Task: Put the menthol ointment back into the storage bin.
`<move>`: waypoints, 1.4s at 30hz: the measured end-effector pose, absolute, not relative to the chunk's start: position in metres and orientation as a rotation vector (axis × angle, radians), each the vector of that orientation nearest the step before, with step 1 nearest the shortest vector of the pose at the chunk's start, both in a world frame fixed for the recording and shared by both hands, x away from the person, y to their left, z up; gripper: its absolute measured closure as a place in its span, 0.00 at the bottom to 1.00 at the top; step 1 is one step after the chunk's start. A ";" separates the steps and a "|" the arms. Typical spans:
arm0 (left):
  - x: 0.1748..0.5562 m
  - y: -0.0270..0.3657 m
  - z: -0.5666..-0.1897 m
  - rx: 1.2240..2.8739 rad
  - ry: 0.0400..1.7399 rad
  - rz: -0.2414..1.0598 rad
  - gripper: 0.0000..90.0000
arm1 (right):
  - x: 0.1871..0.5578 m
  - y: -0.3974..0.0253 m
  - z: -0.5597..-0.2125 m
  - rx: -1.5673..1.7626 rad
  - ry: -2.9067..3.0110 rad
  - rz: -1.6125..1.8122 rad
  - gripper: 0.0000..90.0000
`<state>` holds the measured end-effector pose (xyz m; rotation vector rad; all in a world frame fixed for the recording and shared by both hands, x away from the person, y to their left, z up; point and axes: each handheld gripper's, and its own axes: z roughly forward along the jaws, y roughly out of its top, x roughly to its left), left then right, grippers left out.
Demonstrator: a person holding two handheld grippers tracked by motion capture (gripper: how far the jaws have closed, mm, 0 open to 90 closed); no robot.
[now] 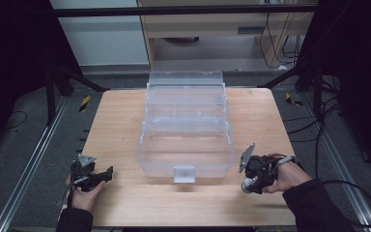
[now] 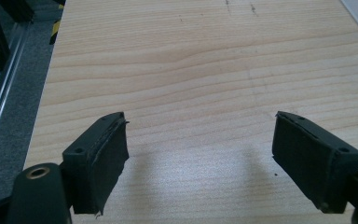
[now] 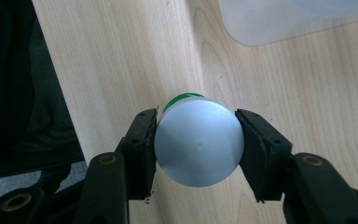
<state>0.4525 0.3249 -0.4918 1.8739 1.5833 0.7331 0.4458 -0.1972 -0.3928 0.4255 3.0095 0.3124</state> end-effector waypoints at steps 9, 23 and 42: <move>0.453 0.325 -0.492 1.876 1.581 0.731 0.19 | 0.449 -0.198 -0.371 0.434 2.984 0.350 0.56; 0.453 0.324 -0.492 1.882 1.580 0.728 0.19 | 0.458 -0.193 -0.342 0.456 2.974 0.366 0.56; 0.454 0.324 -0.492 1.885 1.577 0.728 0.20 | 0.480 -0.174 -0.312 0.452 2.973 0.389 0.56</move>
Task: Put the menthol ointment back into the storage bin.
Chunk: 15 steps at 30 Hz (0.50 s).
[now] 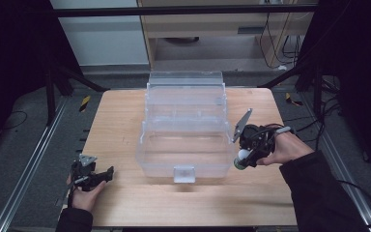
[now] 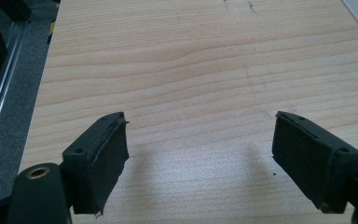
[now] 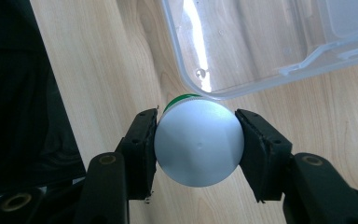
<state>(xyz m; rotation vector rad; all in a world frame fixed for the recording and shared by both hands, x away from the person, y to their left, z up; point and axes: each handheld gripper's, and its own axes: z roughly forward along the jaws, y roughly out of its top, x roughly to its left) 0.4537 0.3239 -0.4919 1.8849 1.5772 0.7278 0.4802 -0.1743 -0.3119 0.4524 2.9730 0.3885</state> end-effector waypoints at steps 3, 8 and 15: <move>0.454 0.324 -0.492 1.887 1.576 0.727 0.20 | 0.482 -0.172 -0.309 0.453 2.971 0.396 0.56; 0.454 0.324 -0.492 1.890 1.574 0.726 0.20 | 0.487 -0.168 -0.306 0.450 2.968 0.398 0.56; 0.454 0.323 -0.492 1.896 1.573 0.721 0.19 | 0.495 -0.159 -0.306 0.433 2.955 0.418 0.56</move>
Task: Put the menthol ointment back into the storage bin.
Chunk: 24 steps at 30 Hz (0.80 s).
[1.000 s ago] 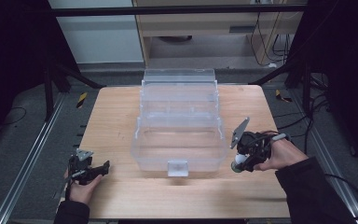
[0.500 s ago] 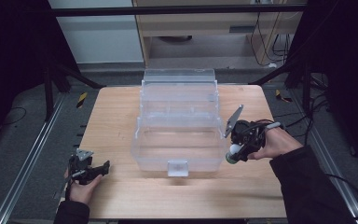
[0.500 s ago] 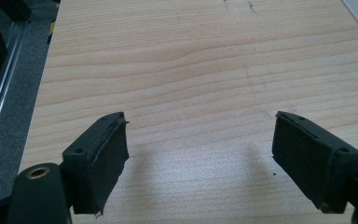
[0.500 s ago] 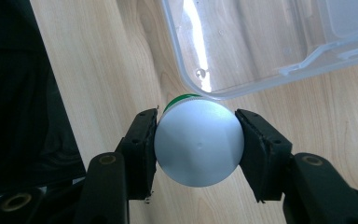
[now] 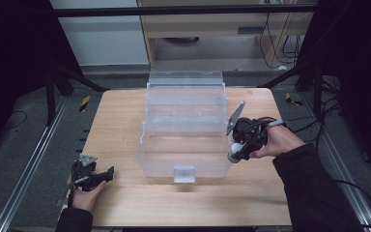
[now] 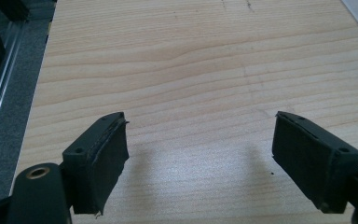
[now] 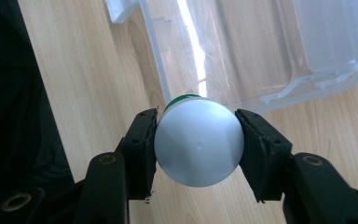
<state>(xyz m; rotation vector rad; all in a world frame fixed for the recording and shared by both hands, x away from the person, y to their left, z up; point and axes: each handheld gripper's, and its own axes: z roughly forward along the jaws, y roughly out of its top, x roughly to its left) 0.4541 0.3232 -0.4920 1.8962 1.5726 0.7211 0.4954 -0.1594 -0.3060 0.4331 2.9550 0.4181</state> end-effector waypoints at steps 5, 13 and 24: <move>0.454 0.323 -0.492 1.891 1.572 0.722 0.20 | 0.501 -0.154 -0.308 0.436 2.947 0.425 0.56; 0.454 0.323 -0.491 1.890 1.572 0.723 0.19 | 0.511 -0.145 -0.312 0.402 2.934 0.442 0.56; 0.454 0.324 -0.491 1.888 1.571 0.724 0.20 | 0.522 -0.133 -0.327 0.402 2.948 0.408 0.56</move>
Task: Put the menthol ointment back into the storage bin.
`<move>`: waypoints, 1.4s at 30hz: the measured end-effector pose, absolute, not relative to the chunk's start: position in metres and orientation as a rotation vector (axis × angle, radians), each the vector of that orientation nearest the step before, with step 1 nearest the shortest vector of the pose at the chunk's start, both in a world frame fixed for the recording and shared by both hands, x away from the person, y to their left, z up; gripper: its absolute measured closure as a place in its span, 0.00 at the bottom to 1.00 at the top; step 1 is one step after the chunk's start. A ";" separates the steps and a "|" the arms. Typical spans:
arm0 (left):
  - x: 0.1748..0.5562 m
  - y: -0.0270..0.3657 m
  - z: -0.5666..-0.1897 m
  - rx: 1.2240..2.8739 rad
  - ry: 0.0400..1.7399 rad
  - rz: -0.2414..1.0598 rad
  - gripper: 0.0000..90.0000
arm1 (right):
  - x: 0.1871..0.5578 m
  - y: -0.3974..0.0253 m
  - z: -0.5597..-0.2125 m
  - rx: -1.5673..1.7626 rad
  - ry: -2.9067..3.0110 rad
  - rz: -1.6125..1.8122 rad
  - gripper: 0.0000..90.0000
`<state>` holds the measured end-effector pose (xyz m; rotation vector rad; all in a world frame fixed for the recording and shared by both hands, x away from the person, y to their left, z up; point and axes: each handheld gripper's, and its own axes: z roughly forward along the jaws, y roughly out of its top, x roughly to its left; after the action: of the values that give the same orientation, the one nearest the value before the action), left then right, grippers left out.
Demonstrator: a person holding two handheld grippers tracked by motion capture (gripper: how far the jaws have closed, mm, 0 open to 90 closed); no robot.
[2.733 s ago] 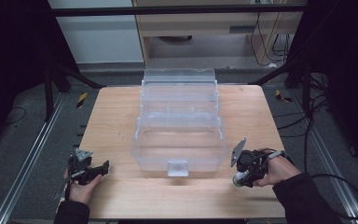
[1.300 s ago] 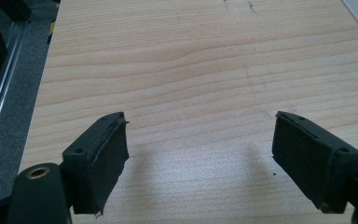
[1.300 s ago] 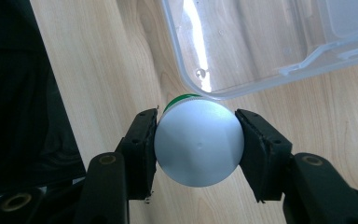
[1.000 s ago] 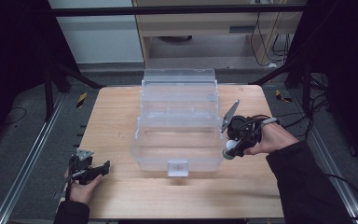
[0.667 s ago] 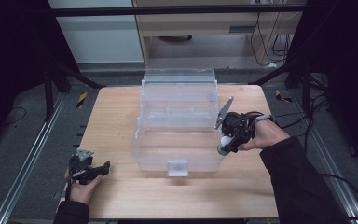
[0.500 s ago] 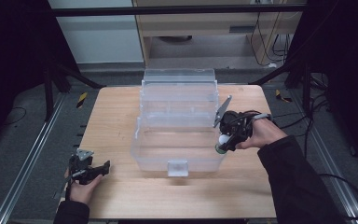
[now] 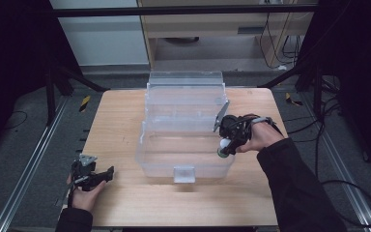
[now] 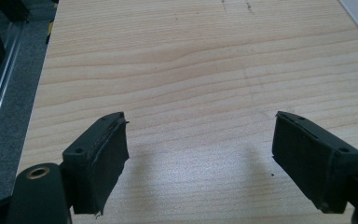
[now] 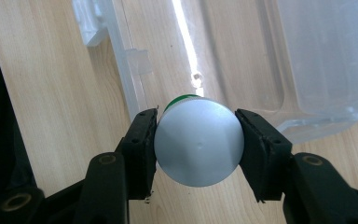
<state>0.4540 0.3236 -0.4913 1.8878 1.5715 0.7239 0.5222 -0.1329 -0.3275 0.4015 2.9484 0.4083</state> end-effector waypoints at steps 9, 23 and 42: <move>0.454 0.324 -0.491 1.889 1.571 0.724 0.20 | 0.528 -0.129 -0.342 0.394 2.960 0.386 0.56; 0.454 0.323 -0.491 1.897 1.568 0.724 0.20 | 0.533 -0.133 -0.366 0.427 2.979 0.377 0.56; 0.454 0.323 -0.492 1.898 1.567 0.724 0.20 | 0.535 -0.139 -0.387 0.462 2.996 0.359 0.56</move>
<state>0.4544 0.3231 -0.4916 1.8982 1.5673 0.7244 0.5352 -0.1390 -0.3866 0.4623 2.9955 0.3594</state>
